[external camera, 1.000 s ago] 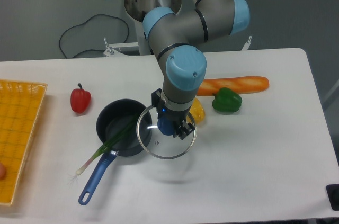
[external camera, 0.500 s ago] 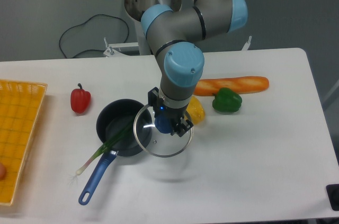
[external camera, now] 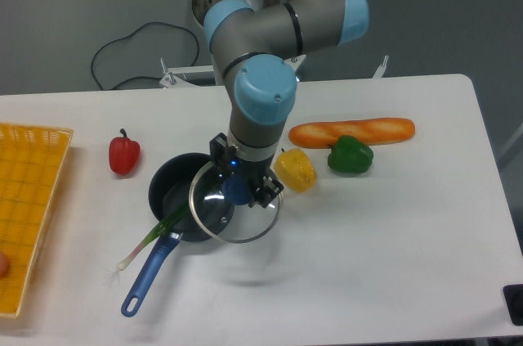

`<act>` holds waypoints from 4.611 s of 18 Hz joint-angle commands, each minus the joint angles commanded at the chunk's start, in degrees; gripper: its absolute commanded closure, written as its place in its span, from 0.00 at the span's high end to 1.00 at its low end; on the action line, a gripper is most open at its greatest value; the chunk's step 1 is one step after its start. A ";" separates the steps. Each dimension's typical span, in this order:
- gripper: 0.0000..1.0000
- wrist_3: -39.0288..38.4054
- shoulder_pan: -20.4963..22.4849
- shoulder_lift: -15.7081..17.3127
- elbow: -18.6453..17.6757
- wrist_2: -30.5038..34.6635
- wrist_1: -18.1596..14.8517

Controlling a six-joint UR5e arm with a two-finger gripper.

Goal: Close the pot lid
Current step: 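Carry the glass lid with the gripper over the dark blue saucepan, then lower the glass lid onto the saucepan rim and align it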

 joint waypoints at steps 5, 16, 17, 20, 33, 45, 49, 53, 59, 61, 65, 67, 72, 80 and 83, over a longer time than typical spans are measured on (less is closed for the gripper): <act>0.56 -4.14 -2.20 1.15 -2.72 -0.79 0.53; 0.56 -5.73 -3.87 1.67 -7.21 -3.96 5.45; 0.56 -5.73 -3.96 1.67 -7.30 -3.96 6.58; 0.56 -5.55 -4.05 2.20 -8.44 -3.96 8.70; 0.55 -5.38 -5.10 3.26 -12.31 -4.04 11.07; 0.56 -5.20 -5.19 3.17 -12.83 -3.78 12.31; 0.56 -5.20 -5.46 3.17 -13.54 -3.69 13.01; 0.56 -5.11 -5.46 3.08 -13.54 -3.43 13.01; 0.56 -5.11 -5.46 2.99 -13.63 -2.99 13.01; 0.56 -5.11 -5.46 2.99 -13.89 -2.29 13.10; 0.56 -4.94 -5.46 2.99 -14.07 -2.20 13.01; 0.56 -4.94 -5.46 2.99 -14.07 -2.20 13.10; 0.56 -4.85 -5.46 2.90 -13.98 -2.20 13.10; 0.57 -4.76 -5.37 2.73 -13.89 -2.11 13.45; 0.57 -3.89 -5.28 2.73 -14.07 -1.76 13.45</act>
